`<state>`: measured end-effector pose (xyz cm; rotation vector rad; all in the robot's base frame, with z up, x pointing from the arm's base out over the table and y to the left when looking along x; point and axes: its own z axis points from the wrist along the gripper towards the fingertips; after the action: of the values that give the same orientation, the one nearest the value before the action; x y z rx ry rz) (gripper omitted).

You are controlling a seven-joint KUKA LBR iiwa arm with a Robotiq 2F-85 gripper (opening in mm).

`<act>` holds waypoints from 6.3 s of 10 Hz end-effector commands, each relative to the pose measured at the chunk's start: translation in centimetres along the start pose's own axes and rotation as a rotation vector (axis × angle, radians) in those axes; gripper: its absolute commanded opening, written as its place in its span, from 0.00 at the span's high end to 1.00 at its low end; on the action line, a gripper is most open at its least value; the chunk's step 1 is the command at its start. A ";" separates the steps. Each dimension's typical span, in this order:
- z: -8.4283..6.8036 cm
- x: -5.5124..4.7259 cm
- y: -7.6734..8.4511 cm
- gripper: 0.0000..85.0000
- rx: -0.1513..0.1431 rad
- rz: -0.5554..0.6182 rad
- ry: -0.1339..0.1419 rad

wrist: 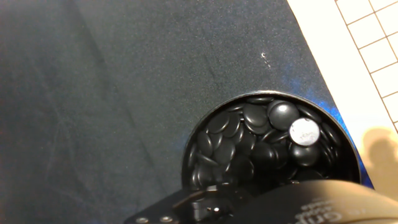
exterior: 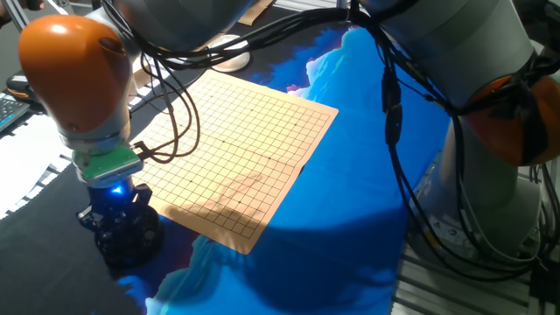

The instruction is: Play the first move as black on the 3-4 point in the upper right corner of the Go board

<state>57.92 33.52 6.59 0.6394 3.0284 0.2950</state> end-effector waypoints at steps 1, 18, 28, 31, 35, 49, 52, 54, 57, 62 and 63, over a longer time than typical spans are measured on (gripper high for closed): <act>0.2 -0.1 0.0 0.60 -0.001 -0.001 -0.003; -0.4 -0.2 0.0 0.80 -0.047 -0.011 0.008; -0.9 -0.3 0.1 0.60 -0.037 0.015 0.000; -0.5 -0.5 0.2 0.60 -0.046 0.014 0.003; -0.1 -0.5 0.4 0.60 -0.051 0.013 -0.002; 0.2 -0.6 0.4 0.80 -0.069 0.007 -0.003; 0.2 -0.7 0.4 0.80 -0.077 0.001 0.000; 0.2 -0.6 0.5 0.80 -0.078 -0.002 0.001; 0.0 -0.6 0.4 1.00 -0.084 -0.019 0.009; -1.0 -0.6 0.1 1.00 -0.084 -0.034 0.029; -1.3 -0.5 0.1 1.00 -0.083 -0.041 0.029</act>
<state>58.26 33.17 7.95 0.5717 3.0330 0.4295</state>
